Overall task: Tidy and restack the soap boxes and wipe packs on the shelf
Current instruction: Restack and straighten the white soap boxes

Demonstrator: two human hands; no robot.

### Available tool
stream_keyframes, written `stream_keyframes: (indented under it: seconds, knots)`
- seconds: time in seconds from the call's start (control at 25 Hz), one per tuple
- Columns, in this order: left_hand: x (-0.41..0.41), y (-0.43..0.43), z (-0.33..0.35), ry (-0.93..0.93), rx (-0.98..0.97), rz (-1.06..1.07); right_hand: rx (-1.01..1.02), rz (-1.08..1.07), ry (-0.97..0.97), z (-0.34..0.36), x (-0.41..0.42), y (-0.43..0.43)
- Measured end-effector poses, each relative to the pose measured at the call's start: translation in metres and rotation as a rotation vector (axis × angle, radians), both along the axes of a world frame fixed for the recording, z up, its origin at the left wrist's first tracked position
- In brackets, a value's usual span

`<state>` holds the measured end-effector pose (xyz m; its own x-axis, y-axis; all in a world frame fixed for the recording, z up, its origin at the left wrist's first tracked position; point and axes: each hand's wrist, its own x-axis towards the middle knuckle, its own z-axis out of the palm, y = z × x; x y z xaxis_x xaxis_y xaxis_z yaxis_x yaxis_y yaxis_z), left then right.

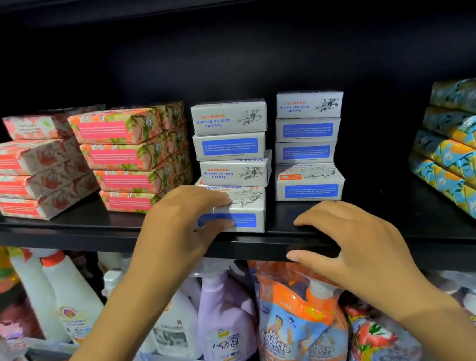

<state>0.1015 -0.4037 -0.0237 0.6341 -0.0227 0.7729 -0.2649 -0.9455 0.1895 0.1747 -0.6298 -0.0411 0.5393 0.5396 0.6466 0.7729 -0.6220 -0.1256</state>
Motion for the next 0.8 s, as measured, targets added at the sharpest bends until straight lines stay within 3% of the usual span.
stream_keyframes:
  seconds: [0.52,0.68,0.8]
  knots:
    - [0.028,0.001,0.001,0.017,-0.045,0.065,-0.026,-0.006,0.033,0.004,0.0,0.0]
    - [0.03,0.0,0.001,0.033,-0.047,0.12,-0.053,0.047,0.193,0.011,0.001,-0.003]
    - [0.024,-0.007,-0.001,-0.089,-0.005,0.088,0.103,0.116,0.276,0.03,0.012,-0.009]
